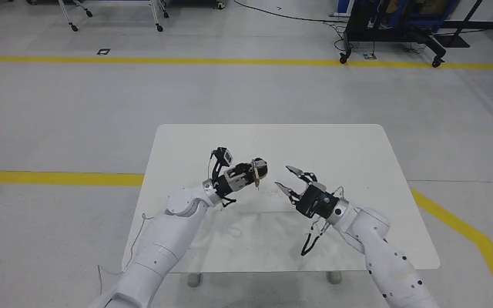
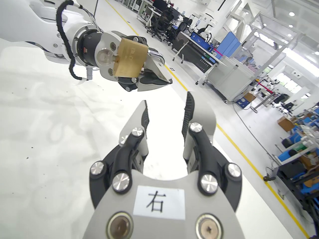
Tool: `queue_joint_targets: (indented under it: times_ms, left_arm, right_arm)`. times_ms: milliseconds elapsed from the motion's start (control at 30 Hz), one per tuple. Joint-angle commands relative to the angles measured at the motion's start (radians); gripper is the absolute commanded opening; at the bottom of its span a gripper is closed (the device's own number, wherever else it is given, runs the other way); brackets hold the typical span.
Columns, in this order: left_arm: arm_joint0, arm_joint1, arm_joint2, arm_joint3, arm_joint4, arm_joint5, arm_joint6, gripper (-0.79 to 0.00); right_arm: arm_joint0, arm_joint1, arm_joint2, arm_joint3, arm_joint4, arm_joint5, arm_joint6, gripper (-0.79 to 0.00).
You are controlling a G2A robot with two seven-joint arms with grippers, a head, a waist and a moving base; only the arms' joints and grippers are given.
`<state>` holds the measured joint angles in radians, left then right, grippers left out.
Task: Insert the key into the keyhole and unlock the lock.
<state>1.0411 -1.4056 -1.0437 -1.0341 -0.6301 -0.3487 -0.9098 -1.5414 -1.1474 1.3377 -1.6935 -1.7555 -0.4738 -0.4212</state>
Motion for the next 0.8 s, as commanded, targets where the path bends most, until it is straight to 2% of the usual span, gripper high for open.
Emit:
queue_joint_targets:
  times_ms: [0, 67, 100, 233, 267, 333, 433, 600, 633, 667, 700, 767]
  left_arm:
    - [0.003, 0.002, -0.009, -0.002, -0.005, 0.003, 0.002, -0.785]
    - [0.004, 0.004, -0.014, -0.002, 0.008, 0.017, 0.014, -0.785]
    - [0.001, 0.006, -0.012, 0.004, 0.031, 0.041, 0.026, -0.785]
    - [-0.031, 0.01, 0.027, 0.017, 0.19, 0.19, 0.109, -0.785]
    - [-0.037, 0.01, 0.039, 0.016, 0.235, 0.212, 0.137, -0.785]
    - [-0.056, 0.009, 0.07, 0.023, 0.327, 0.313, 0.188, -0.785]
    - [-0.086, 0.0, 0.1, 0.046, 0.344, 0.451, 0.2, -0.785]
    - [-0.137, -0.021, 0.151, 0.117, 0.365, 0.514, 0.217, -0.785]
    - [-0.148, -0.027, 0.162, 0.14, 0.364, 0.535, 0.221, -0.576]
    - [-0.159, -0.033, 0.174, 0.164, 0.36, 0.565, 0.222, -0.151]
    - [-0.171, -0.04, 0.188, 0.182, 0.362, 0.59, 0.224, 0.0]
    - [-0.19, -0.053, 0.22, 0.218, 0.373, 0.639, 0.22, 0.0]
  right_arm:
    - [-0.022, 0.005, 0.03, 0.004, -0.002, 0.015, -0.046, -0.114]
    - [-0.049, 0.012, 0.069, 0.008, 0.001, 0.03, -0.09, -0.022]
    - [-0.065, 0.015, 0.093, 0.008, 0.001, 0.041, -0.107, 0.0]
    - [-0.136, 0.028, 0.198, 0.0, 0.062, 0.038, -0.212, 0.0]
    - [-0.136, 0.028, 0.198, 0.0, 0.062, 0.038, -0.212, 0.0]
    - [-0.136, 0.028, 0.198, 0.0, 0.062, 0.038, -0.212, 0.0]
    - [-0.136, 0.028, 0.198, 0.0, 0.062, 0.038, -0.212, 0.0]
    - [-0.136, 0.028, 0.198, 0.0, 0.062, 0.038, -0.212, 0.0]
    - [-0.136, 0.028, 0.198, 0.0, 0.062, 0.038, -0.212, 0.0]
    - [-0.136, 0.028, 0.198, 0.0, 0.062, 0.038, -0.212, 0.0]
    - [-0.136, 0.028, 0.198, 0.0, 0.062, 0.038, -0.212, 0.0]
    - [-0.136, 0.028, 0.198, 0.0, 0.062, 0.038, -0.212, 0.0]
